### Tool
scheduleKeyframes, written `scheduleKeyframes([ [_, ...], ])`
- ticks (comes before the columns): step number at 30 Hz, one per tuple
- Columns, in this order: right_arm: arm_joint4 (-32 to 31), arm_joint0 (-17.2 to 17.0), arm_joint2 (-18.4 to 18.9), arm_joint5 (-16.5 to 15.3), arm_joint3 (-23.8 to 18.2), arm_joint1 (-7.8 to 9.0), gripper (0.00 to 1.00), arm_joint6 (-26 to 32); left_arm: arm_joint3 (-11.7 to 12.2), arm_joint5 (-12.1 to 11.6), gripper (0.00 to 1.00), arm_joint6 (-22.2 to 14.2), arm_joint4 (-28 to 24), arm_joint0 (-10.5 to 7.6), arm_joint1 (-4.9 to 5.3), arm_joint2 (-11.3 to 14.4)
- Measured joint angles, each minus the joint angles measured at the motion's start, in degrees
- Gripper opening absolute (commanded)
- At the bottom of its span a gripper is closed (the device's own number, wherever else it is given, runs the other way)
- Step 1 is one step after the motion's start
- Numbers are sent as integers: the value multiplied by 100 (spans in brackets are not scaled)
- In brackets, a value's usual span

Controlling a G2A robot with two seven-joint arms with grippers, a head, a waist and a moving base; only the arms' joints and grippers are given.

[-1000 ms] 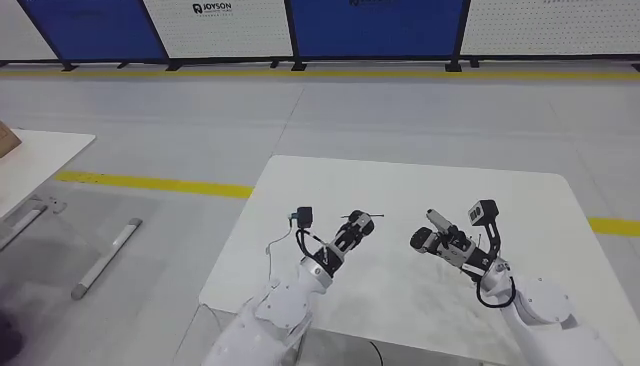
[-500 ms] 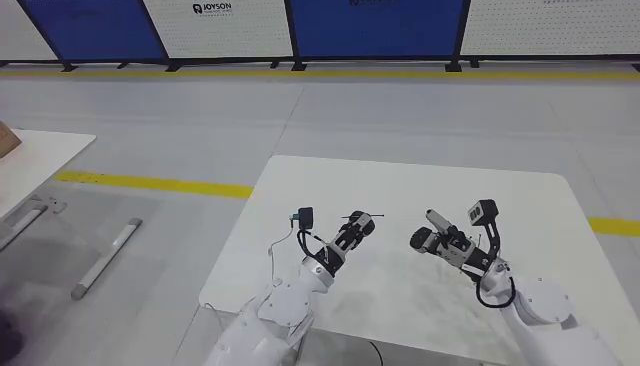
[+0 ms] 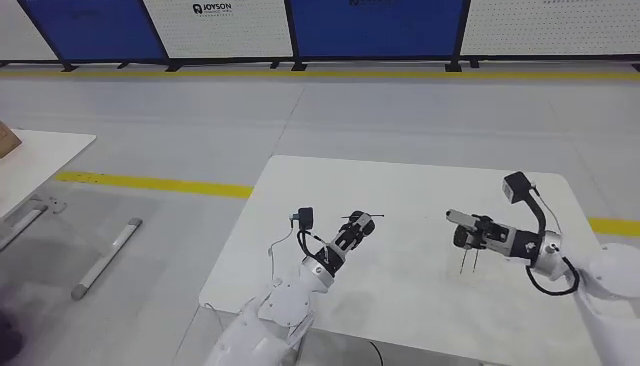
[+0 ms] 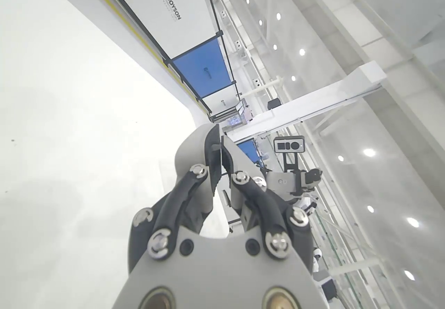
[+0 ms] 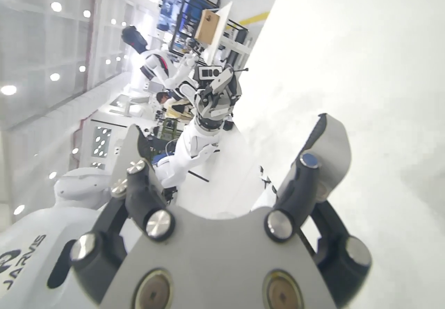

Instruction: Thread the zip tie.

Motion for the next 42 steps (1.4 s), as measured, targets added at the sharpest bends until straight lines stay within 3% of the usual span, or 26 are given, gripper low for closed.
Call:
scheduleKeyframes([
  [7,28,-2,-2,14,4,-5,100,-70,-2,39,0,-85,-62,-10,-1,18],
  [12,27,-2,-2,14,4,-4,100,-71,100,75,0,-730,92,-83,52,-1],
  [16,27,-2,-2,14,4,-4,100,-71,34,136,0,-1210,-266,-72,90,-125],
  [27,-151,14,28,87,-96,12,100,-186,15,178,0,-1241,-392,-70,93,-158],
  [30,-765,176,205,335,-368,98,100,65,15,178,0,-1241,-392,-70,93,-158],
  [35,-1590,602,370,764,-535,250,100,1285,15,178,0,-1241,-392,-70,93,-158],
  [38,-2053,935,123,997,-435,270,100,1740,15,178,0,-1241,-392,-70,93,-158],
  [42,-2309,1384,-502,1104,-56,186,100,1788,15,178,0,-1241,-392,-70,93,-158],
])
